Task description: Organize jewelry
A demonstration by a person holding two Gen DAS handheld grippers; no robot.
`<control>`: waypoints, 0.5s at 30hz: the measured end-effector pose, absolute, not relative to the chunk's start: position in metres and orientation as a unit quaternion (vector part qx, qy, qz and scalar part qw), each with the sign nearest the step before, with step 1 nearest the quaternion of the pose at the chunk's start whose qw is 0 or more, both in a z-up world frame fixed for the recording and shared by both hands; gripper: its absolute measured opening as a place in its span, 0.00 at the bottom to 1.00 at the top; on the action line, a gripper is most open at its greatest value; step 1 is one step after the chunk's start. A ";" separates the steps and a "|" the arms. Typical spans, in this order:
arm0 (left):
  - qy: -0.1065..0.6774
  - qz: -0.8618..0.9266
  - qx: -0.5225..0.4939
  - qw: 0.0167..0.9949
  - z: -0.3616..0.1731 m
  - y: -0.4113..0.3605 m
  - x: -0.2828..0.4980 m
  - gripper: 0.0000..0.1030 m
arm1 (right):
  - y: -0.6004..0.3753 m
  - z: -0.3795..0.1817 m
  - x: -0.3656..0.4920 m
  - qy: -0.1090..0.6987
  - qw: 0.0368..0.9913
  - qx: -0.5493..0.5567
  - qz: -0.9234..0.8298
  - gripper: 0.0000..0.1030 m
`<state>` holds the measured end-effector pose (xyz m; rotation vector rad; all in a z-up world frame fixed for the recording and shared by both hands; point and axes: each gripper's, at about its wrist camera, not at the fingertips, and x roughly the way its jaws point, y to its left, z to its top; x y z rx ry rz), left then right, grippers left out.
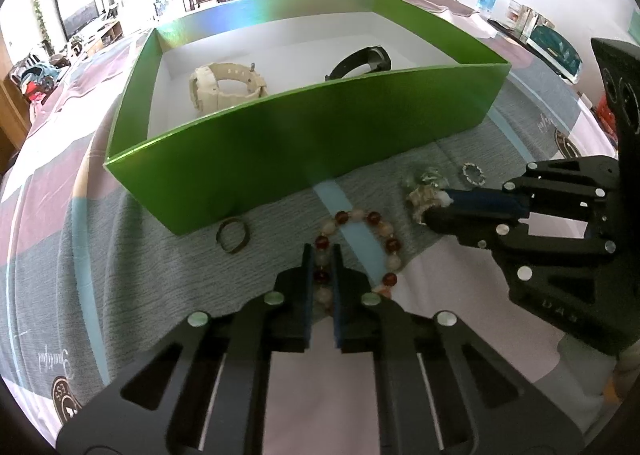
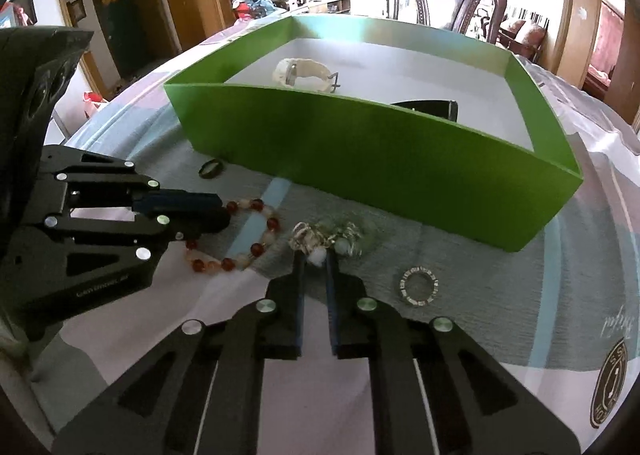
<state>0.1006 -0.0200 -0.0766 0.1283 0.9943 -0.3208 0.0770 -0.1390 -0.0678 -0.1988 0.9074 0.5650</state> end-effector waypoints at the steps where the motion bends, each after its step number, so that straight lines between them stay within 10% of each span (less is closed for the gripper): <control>1: 0.475 -0.154 0.061 0.865 -0.077 -0.020 0.101 0.08 | -0.139 -0.067 0.076 0.431 0.857 -0.093 0.268 0.09; 15: 0.456 -0.158 0.049 0.874 -0.065 -0.014 0.096 0.08 | -0.150 -0.056 0.074 0.412 0.869 -0.071 0.263 0.04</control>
